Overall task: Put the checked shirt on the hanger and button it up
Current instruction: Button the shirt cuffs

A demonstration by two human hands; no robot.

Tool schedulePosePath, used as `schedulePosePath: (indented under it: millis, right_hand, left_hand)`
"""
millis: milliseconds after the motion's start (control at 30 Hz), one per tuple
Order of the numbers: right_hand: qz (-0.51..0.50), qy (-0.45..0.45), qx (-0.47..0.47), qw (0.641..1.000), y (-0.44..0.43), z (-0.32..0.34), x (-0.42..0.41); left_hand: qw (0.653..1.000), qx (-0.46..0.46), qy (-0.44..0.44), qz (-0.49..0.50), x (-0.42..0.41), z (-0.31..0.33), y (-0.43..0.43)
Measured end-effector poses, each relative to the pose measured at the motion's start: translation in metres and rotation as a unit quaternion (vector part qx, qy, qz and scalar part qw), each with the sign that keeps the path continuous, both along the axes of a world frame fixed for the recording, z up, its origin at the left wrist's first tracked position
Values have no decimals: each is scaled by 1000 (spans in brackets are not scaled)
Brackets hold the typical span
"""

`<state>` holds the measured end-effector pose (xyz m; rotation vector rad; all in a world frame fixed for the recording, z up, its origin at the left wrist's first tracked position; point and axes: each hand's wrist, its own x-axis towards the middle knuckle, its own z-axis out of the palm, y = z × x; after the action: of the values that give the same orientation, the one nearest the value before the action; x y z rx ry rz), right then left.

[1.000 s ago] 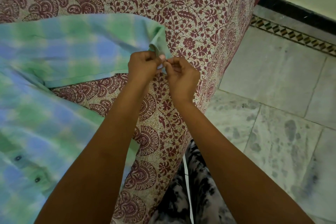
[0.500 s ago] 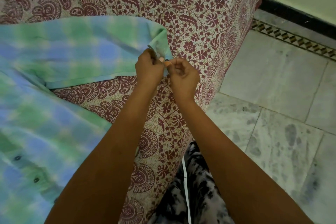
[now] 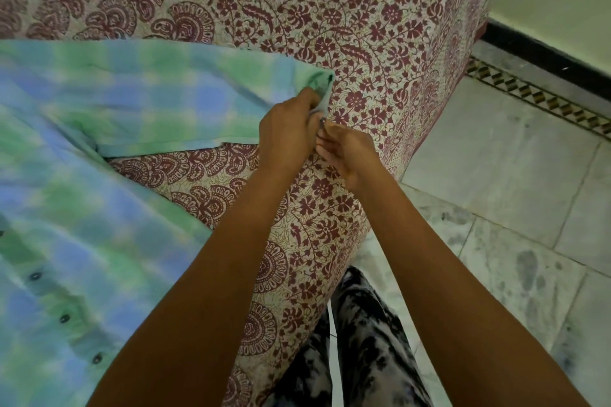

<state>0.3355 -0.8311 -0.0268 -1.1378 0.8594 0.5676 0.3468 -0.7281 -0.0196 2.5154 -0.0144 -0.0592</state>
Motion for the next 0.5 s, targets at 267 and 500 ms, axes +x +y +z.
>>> schedulePosePath:
  millis: [267, 500]
  right_hand:
    - [13, -161, -138, 977, -12, 14, -2]
    - [-12, -100, -193, 976, -38, -2, 18]
  left_hand:
    - [987, -86, 86, -106, -15, 4, -7]
    - [988, -112, 55, 89, -18, -5, -6]
